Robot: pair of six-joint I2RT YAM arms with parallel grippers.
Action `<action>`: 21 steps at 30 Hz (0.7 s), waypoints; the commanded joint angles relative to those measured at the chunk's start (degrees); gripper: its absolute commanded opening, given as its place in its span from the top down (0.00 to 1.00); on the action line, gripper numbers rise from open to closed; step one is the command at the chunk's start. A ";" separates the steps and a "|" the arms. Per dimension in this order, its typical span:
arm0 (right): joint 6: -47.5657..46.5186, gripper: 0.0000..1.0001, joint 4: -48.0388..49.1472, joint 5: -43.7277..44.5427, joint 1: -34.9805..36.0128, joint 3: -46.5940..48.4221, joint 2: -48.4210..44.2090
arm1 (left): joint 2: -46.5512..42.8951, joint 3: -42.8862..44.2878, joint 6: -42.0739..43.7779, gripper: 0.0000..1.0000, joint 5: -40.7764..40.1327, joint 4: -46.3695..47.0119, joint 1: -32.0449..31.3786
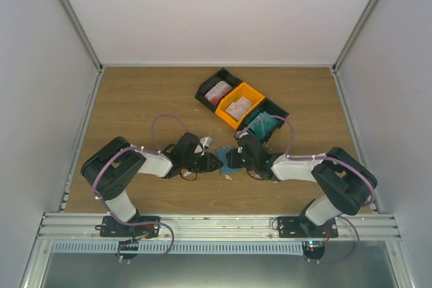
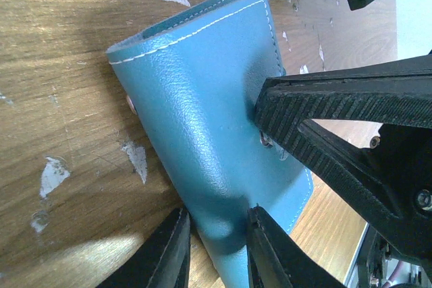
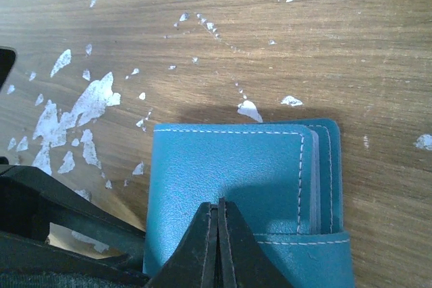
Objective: Put the credit cards into the card holder
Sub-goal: Close the card holder at the center of the board.
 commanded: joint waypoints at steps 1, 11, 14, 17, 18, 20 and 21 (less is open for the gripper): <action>0.70 0.99 -4.62 -4.38 0.03 -6.34 2.86 | 2.70 -0.83 0.64 0.73 -6.06 -6.51 -0.23; 0.40 0.99 1.80 -5.32 0.00 -10.27 5.36 | 3.01 -0.23 0.63 0.73 -5.53 -6.41 -0.24; 0.90 0.99 1.06 -4.98 -0.06 -9.95 5.95 | 3.14 0.00 0.59 0.73 -5.18 -6.19 -0.24; 1.69 0.99 -1.25 -4.23 -0.12 -8.74 7.83 | 3.29 0.15 0.66 0.74 -4.87 -6.02 -0.24; 1.97 1.00 -1.94 -3.87 -0.14 -8.35 8.35 | 3.30 0.11 0.71 0.74 -4.88 -6.01 -0.24; 2.11 1.00 -2.07 -3.90 -0.58 -8.25 9.06 | 3.33 0.13 0.65 0.74 -4.98 -5.98 -0.24; 1.91 0.99 -1.80 -4.22 -0.73 -8.41 9.19 | 3.28 0.13 0.69 0.74 -4.93 -5.94 -0.24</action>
